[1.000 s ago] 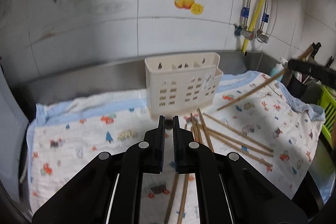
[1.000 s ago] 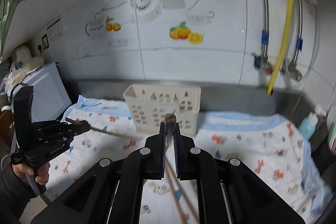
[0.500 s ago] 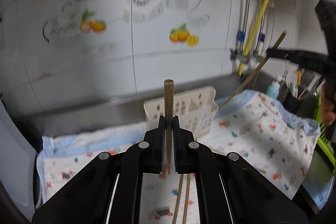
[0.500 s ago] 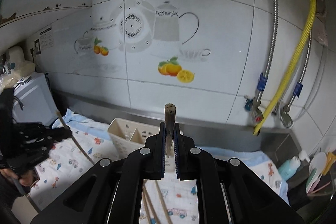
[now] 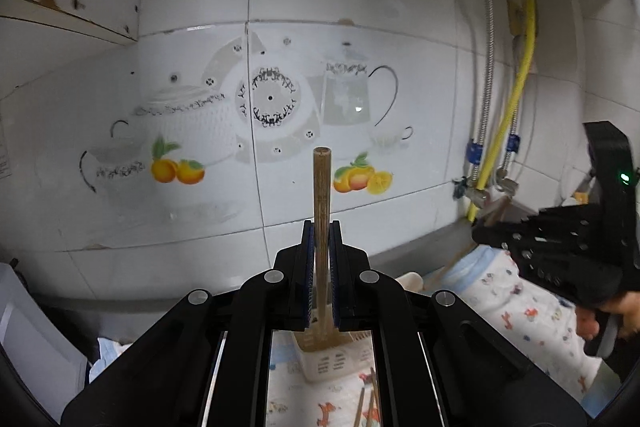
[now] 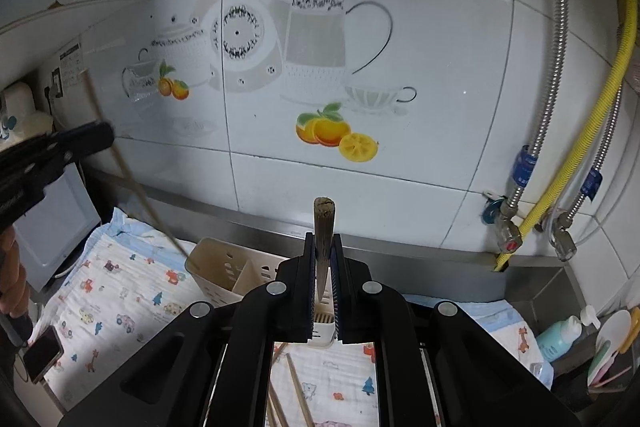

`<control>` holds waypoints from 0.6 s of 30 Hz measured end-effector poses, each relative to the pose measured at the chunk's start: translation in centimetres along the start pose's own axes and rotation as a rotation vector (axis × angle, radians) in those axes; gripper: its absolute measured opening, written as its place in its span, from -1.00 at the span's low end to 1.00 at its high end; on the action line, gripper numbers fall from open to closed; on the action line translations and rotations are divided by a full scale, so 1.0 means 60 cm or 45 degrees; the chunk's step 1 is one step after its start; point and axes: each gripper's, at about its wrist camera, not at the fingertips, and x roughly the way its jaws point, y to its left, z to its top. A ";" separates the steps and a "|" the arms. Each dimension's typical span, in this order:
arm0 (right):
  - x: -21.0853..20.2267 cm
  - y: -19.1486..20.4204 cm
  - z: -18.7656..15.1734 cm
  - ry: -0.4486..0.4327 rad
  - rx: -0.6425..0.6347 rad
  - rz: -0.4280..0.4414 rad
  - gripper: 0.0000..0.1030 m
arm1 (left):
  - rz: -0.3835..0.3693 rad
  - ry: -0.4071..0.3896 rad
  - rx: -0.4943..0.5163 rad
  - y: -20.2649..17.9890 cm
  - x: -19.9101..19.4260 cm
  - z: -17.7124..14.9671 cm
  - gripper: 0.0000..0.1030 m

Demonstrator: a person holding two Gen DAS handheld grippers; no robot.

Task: Organize utensils
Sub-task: 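Lower the right tool's chopstick into the holder and open while the left does likewise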

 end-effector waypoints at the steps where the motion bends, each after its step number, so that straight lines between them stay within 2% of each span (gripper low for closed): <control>1: 0.004 0.001 -0.002 0.005 -0.004 -0.003 -0.86 | 0.009 0.010 -0.007 0.000 0.015 -0.002 -0.89; 11: 0.052 -0.008 -0.033 0.079 0.007 0.020 -0.86 | -0.001 0.181 -0.087 0.020 0.102 -0.052 -0.88; 18: 0.066 -0.010 -0.048 0.095 0.024 0.022 -0.85 | 0.004 0.225 -0.101 0.025 0.116 -0.072 -0.88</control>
